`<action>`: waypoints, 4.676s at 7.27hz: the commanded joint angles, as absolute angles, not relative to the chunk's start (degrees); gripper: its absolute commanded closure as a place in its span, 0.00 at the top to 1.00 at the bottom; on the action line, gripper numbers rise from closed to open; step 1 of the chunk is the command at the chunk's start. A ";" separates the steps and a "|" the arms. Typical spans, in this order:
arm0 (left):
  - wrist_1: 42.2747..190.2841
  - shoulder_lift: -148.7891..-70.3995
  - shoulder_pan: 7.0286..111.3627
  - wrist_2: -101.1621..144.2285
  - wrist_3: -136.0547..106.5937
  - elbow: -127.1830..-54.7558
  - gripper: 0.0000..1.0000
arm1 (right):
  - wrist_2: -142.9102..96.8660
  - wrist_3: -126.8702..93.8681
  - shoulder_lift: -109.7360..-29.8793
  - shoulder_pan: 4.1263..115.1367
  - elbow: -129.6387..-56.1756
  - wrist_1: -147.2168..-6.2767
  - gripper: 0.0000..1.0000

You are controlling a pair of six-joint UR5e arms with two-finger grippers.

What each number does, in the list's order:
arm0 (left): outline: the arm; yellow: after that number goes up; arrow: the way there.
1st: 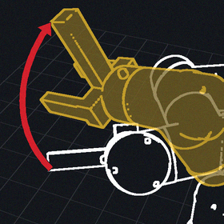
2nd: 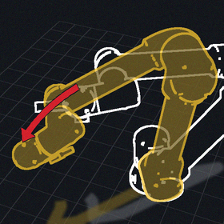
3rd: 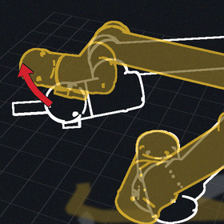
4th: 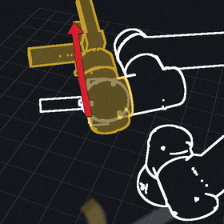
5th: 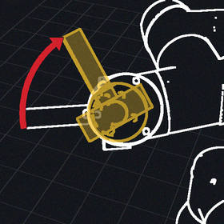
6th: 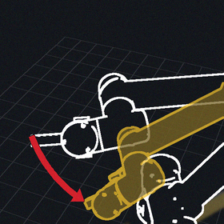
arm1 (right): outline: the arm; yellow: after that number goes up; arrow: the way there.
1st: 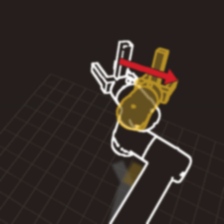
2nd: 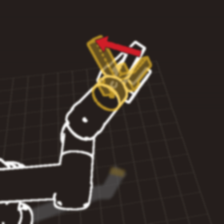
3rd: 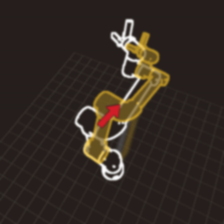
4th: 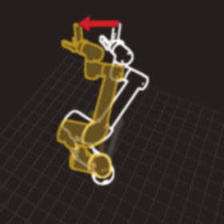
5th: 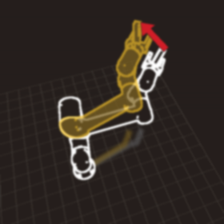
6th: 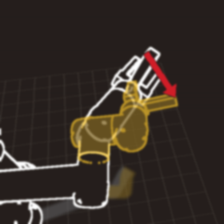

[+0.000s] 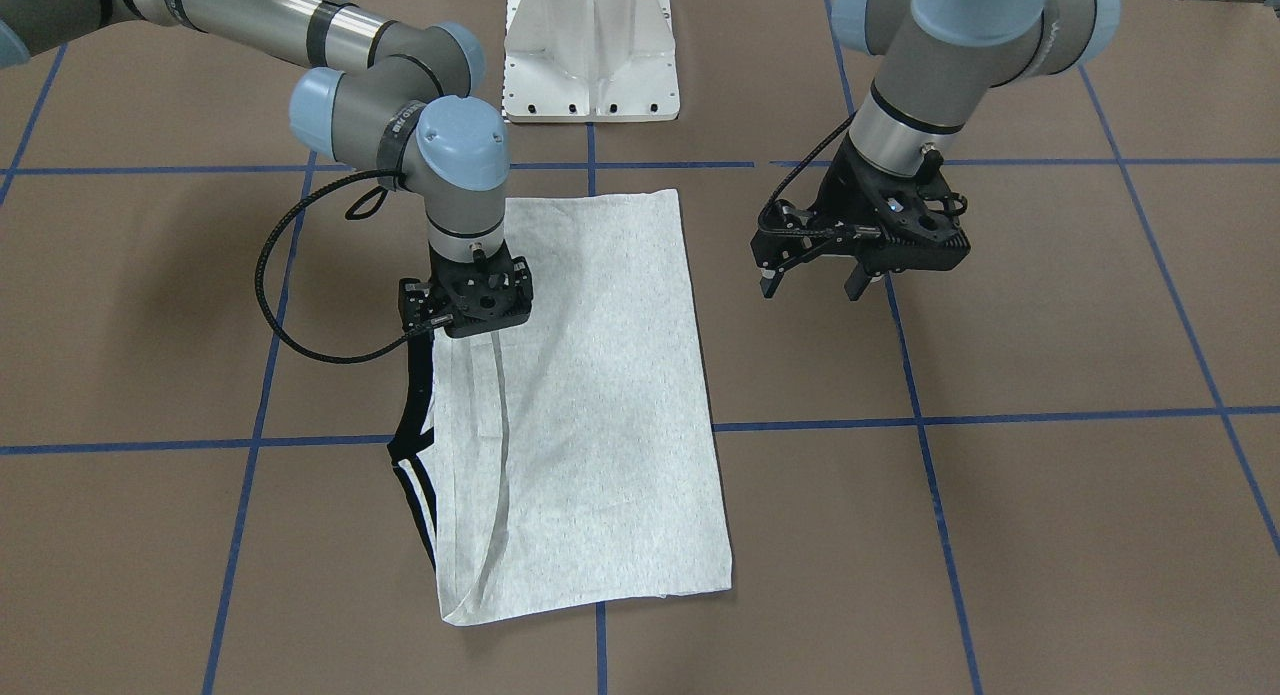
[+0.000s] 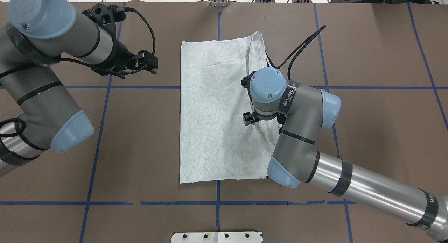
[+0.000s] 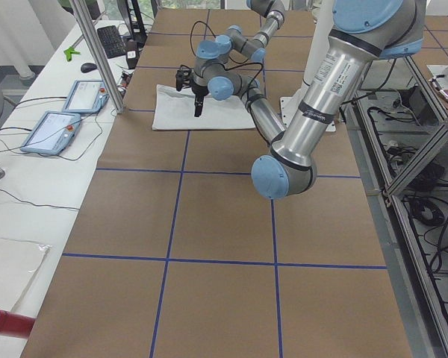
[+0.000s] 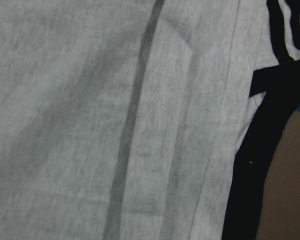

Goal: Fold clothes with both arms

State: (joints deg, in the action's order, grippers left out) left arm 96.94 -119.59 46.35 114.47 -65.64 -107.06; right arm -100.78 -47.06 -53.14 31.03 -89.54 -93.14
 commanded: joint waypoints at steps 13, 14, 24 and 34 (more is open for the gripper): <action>104.41 -119.36 37.53 107.32 -78.05 -106.96 1.00 | -108.28 -41.29 -49.77 39.73 -86.29 -85.66 1.00; 104.33 -119.44 37.53 107.31 -78.05 -107.83 1.00 | -107.50 -42.61 -48.09 39.64 -80.04 -79.69 1.00; 104.15 -118.75 37.27 107.31 -78.13 -108.81 1.00 | -102.73 -36.47 -46.76 42.63 -72.85 -78.49 1.00; 103.89 -114.35 15.55 98.44 -104.24 -105.74 0.89 | -120.15 -49.48 -64.78 43.07 -102.92 -80.76 1.00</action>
